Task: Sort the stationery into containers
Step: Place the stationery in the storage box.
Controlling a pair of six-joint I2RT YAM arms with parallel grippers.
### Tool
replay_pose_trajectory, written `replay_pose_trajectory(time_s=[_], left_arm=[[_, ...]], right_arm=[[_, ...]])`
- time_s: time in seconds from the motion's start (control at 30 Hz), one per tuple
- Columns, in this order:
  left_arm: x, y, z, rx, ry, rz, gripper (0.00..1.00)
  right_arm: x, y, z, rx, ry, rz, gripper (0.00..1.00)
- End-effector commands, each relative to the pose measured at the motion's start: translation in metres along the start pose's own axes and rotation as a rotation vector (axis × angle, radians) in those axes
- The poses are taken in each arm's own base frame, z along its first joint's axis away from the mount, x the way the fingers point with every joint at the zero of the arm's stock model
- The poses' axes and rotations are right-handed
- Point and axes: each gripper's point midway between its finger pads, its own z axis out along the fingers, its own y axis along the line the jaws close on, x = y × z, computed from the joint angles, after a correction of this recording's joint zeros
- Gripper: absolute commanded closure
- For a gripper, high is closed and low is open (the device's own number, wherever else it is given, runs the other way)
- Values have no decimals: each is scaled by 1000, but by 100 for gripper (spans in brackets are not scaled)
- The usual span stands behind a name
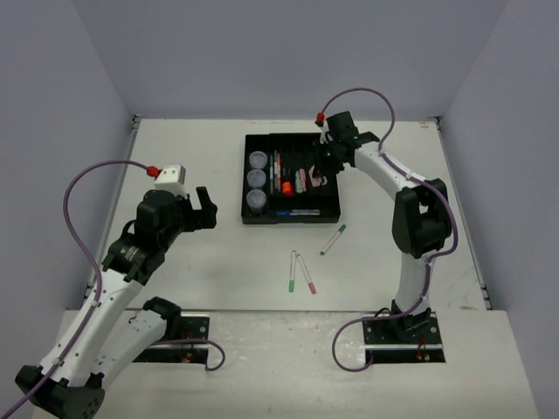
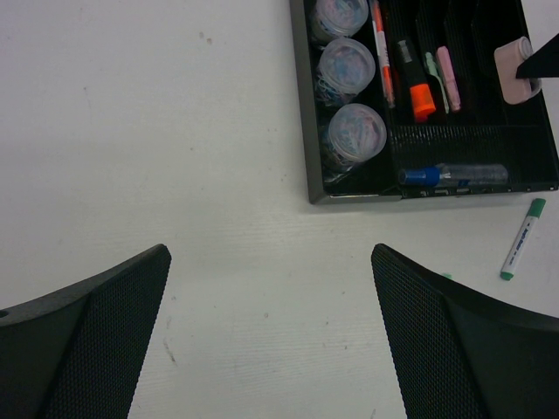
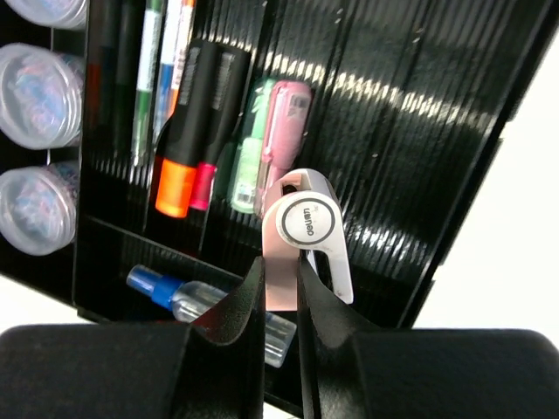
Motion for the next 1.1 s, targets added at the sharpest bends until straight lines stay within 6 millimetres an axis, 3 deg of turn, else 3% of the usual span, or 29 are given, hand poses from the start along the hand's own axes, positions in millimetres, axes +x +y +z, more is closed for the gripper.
replay_pose_trajectory(time_s=[0.0,0.2,0.73,1.07], left_arm=[[-8,-3,-1,19,-30,26,0],[-9,-4,-3,28,-37,25,0],[-10,-5,-4,36,-44,25,0],[-10,-5,-4,37,-42,25,0]], right_arm=[[-8,14,-13,-122,-31,0,100],[-1,-7,-10,-127,-28,58,100],[9,-27,0,-52,4,89,97],[17,-27,5,-73,30,108,76]])
